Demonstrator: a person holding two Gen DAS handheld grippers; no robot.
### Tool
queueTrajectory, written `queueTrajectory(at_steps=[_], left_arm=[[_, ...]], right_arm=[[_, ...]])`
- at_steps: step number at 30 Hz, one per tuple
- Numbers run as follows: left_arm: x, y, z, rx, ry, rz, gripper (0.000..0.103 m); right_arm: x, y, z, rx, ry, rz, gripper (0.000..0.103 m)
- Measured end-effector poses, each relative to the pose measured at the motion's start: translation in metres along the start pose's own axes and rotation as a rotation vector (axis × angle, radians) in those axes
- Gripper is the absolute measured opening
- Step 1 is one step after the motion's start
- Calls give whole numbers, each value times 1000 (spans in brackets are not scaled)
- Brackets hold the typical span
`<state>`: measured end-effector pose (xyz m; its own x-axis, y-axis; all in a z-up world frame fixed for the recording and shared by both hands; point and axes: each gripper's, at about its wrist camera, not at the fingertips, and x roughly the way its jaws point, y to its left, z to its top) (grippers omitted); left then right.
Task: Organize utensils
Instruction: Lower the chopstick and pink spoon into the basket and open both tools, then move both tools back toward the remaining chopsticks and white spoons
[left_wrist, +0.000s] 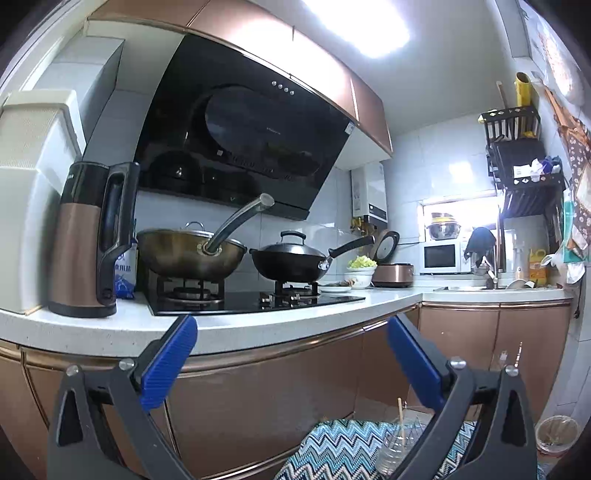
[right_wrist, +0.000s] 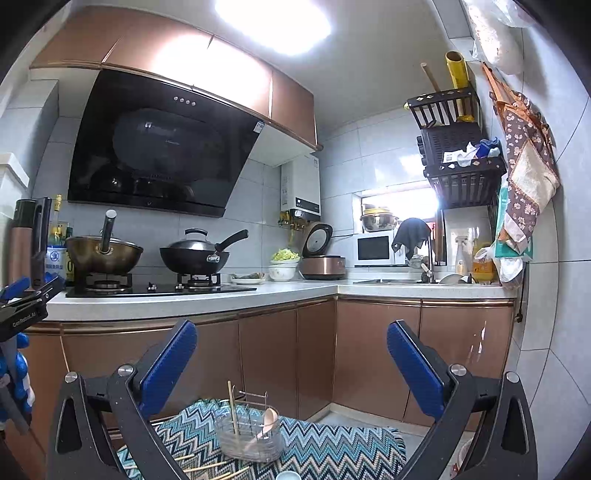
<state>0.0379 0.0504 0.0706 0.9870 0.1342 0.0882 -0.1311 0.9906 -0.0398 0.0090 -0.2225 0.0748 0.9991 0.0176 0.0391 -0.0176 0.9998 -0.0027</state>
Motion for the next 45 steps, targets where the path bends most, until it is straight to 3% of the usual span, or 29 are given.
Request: queueTrajectory(at_steps=[8,21,31,45], left_arm=[[5,1,-19,24,102,-46,103],[50,-28,-92,117,348,-158,103],[88,-65,-159,188,558,-316,99],[134,-96,-236,258,765,-450,63]], right_arm=[[-1,-1,-11,1,86,49,103],[45,-11,-66,6,287,97,103],[93,-23,-121,58,481,189,76],[146,-27,-188,153,709,359,40]])
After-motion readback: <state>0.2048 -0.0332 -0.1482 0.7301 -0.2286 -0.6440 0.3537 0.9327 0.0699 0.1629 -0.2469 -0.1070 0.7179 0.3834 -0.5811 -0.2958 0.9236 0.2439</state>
